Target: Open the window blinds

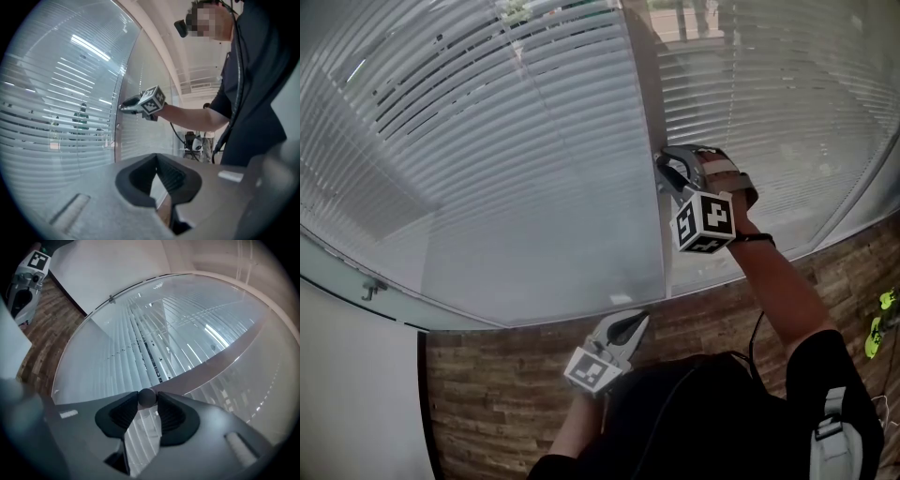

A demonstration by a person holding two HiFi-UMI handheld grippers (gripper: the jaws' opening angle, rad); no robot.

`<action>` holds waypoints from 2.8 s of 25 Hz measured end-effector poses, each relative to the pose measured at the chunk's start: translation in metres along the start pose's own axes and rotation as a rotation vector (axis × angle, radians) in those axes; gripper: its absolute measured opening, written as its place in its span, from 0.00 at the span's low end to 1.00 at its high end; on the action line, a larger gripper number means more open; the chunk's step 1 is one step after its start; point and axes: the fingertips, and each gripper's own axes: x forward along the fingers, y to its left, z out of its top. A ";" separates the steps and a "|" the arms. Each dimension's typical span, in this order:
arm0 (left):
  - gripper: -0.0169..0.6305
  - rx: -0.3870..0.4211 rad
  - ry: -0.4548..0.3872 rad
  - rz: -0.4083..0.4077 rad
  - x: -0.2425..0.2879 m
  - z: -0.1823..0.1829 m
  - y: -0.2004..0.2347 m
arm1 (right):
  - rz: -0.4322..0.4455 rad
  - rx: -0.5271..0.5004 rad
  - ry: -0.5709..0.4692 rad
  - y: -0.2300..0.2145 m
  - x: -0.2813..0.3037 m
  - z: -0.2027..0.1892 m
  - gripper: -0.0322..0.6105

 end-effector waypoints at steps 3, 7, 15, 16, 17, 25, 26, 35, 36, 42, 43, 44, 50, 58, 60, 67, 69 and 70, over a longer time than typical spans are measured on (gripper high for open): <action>0.03 0.002 0.004 -0.002 0.000 -0.002 0.001 | -0.008 0.046 -0.009 -0.001 0.000 0.001 0.26; 0.03 -0.002 0.010 -0.006 -0.001 -0.007 0.001 | -0.015 0.149 -0.037 0.001 0.000 0.003 0.26; 0.03 -0.003 0.011 -0.004 0.001 -0.005 0.001 | -0.053 0.433 -0.095 -0.007 -0.002 0.000 0.26; 0.03 -0.002 0.011 -0.004 0.001 -0.005 0.001 | -0.061 0.458 -0.102 -0.008 -0.002 -0.001 0.26; 0.03 -0.001 0.010 -0.005 0.002 -0.005 0.001 | -0.065 0.487 -0.110 -0.008 -0.002 -0.001 0.26; 0.03 -0.003 0.012 -0.003 0.003 -0.004 0.001 | -0.106 0.844 -0.201 -0.011 0.001 -0.006 0.26; 0.03 -0.004 0.011 -0.003 0.003 -0.004 0.001 | -0.108 0.871 -0.210 -0.012 0.001 -0.006 0.26; 0.03 -0.004 0.017 0.002 0.003 -0.006 0.001 | -0.127 0.975 -0.218 -0.008 0.002 -0.017 0.26; 0.03 -0.005 0.017 0.004 0.003 -0.006 0.001 | -0.126 0.969 -0.223 -0.009 0.003 -0.016 0.26; 0.03 0.001 0.011 0.005 0.003 -0.004 0.002 | -0.120 0.964 -0.230 -0.009 0.003 -0.015 0.26; 0.03 0.003 0.012 0.005 0.003 -0.004 0.002 | -0.119 0.966 -0.231 -0.010 0.003 -0.014 0.26; 0.03 0.004 0.013 0.005 0.003 -0.004 0.002 | -0.117 0.968 -0.233 -0.010 0.002 -0.012 0.26; 0.03 0.011 0.021 0.002 0.001 -0.004 0.001 | -0.114 0.976 -0.237 -0.010 0.001 -0.011 0.26; 0.03 0.019 0.038 0.010 -0.002 -0.005 0.001 | -0.069 0.932 -0.238 -0.007 0.004 -0.016 0.26; 0.03 0.017 0.043 0.017 -0.004 -0.006 0.001 | -0.042 0.929 -0.252 -0.007 0.003 -0.015 0.26; 0.03 0.023 0.052 0.039 -0.010 -0.004 0.009 | 0.061 0.967 -0.337 -0.006 -0.019 -0.013 0.27; 0.03 0.023 0.050 0.043 -0.011 -0.002 0.012 | 0.108 1.003 -0.393 -0.002 -0.033 -0.009 0.20; 0.03 0.021 0.050 0.045 -0.010 -0.002 0.013 | 0.133 1.036 -0.429 -0.001 -0.042 -0.007 0.17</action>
